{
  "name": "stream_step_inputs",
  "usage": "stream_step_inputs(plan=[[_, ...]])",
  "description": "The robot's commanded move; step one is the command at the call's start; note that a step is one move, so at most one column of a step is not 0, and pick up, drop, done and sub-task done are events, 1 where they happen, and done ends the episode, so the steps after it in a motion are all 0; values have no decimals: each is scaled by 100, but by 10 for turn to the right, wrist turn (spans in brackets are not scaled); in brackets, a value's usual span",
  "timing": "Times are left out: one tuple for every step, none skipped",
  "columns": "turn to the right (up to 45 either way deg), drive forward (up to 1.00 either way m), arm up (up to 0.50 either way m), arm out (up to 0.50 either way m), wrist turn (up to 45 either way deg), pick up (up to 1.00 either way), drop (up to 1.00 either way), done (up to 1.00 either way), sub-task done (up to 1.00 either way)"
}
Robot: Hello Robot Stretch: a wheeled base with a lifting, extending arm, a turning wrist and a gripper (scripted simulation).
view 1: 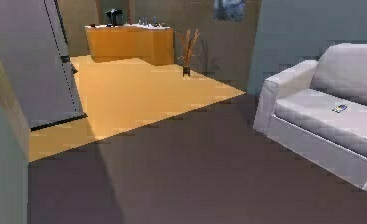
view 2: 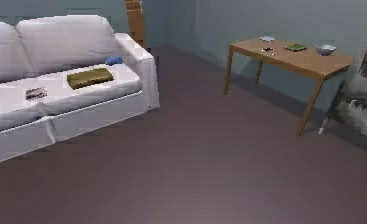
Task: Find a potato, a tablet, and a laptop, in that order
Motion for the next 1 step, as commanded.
stream_step_inputs(plan=[[-180,0,0,0,0,0,0,0,0]])
